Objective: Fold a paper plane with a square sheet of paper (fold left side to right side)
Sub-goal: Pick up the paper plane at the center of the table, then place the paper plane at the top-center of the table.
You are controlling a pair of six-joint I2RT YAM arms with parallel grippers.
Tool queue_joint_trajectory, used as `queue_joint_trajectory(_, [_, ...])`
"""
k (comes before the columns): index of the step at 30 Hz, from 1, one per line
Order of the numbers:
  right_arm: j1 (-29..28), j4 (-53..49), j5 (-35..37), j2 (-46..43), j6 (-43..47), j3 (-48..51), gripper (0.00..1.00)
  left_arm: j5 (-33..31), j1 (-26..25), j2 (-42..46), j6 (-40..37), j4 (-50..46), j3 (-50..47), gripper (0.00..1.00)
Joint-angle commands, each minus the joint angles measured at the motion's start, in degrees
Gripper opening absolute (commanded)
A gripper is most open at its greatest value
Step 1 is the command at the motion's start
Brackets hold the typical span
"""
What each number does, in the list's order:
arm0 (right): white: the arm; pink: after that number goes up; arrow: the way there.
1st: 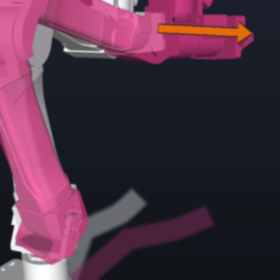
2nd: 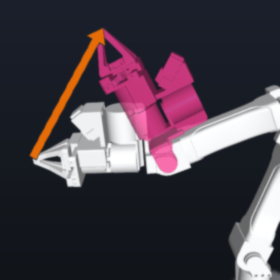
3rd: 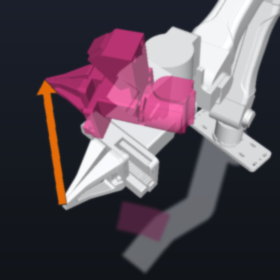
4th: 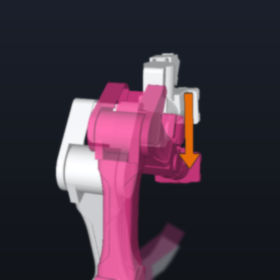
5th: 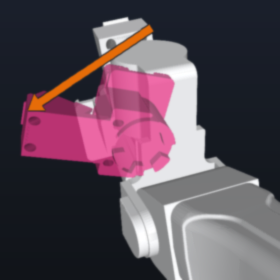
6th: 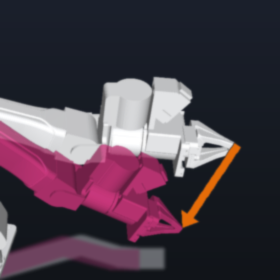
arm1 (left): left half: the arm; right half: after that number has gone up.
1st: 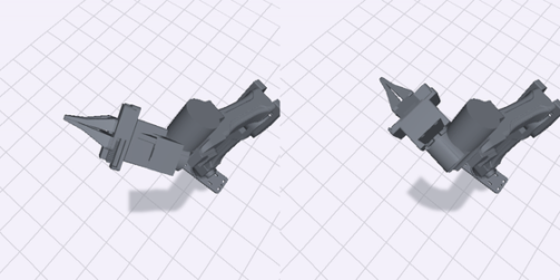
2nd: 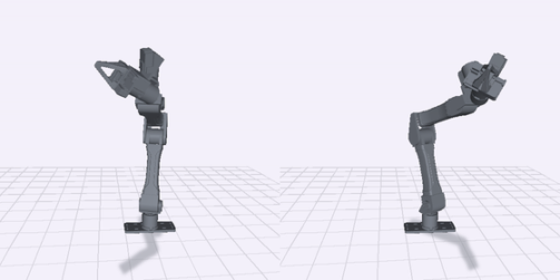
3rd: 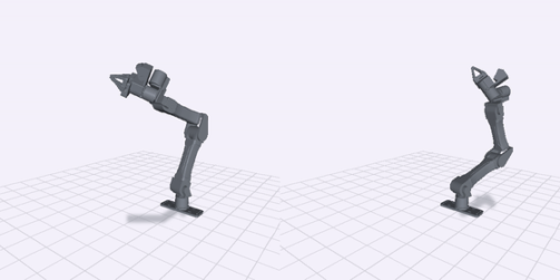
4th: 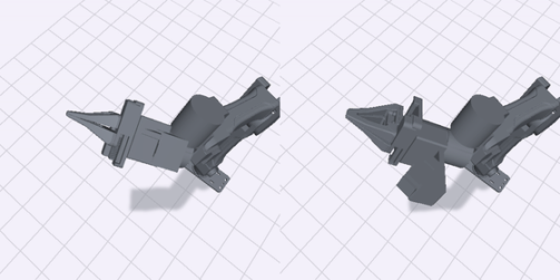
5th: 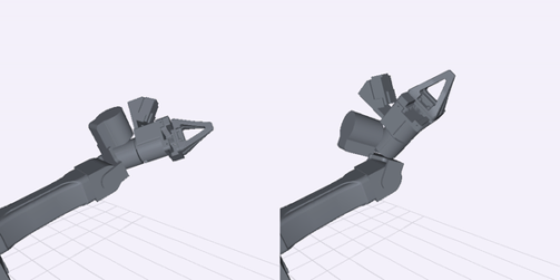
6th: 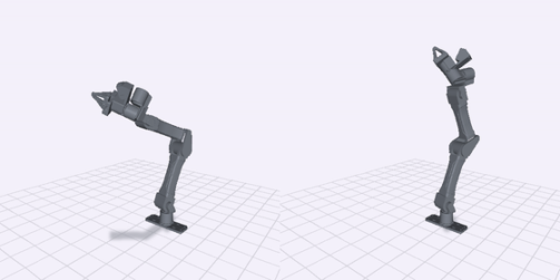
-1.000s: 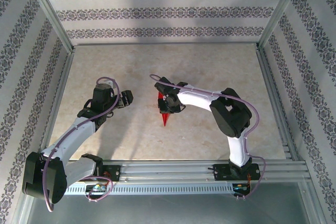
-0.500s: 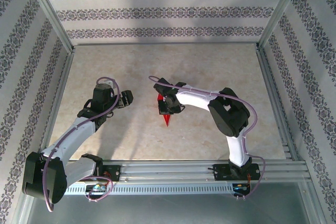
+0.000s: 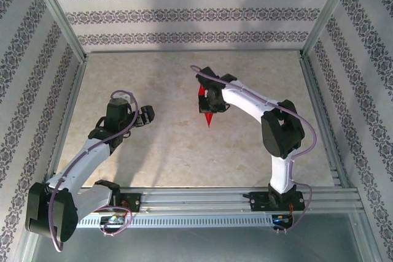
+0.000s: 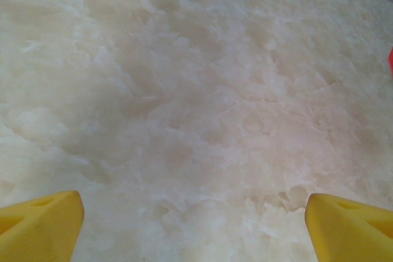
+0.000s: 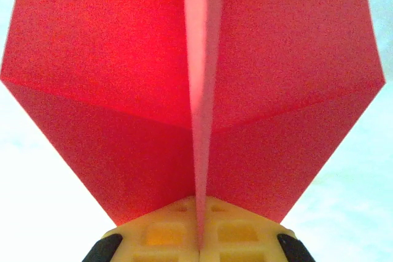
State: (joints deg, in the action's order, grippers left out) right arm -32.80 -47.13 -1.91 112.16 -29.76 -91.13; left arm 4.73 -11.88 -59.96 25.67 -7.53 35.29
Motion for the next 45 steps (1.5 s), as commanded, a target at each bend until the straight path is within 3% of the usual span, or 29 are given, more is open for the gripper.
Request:
queue_joint_trajectory(1, [1.93, -5.84, 2.11, 3.94, 4.06, -6.00, 0.06, -1.35, 0.89, 1.48, -1.80, -2.81, 2.50, 0.93])
queue_joint_trajectory(16, [6.57, -17.83, 2.29, 22.03, 3.49, -31.91, 0.06, -0.34, 1.16, 1.92, -0.32, -3.86, 1.81, 0.94])
queue_joint_trajectory(25, [6.42, -16.54, 1.34, 26.77, 2.52, -33.74, 0.06, 0.58, 1.16, 1.33, 0.21, -3.72, 1.56, 0.95])
queue_joint_trajectory(45, [6.34, -13.16, 2.58, 28.64, 1.72, -30.80, 0.09, 1.77, 1.17, 0.48, 0.64, -2.95, 1.61, 0.95])
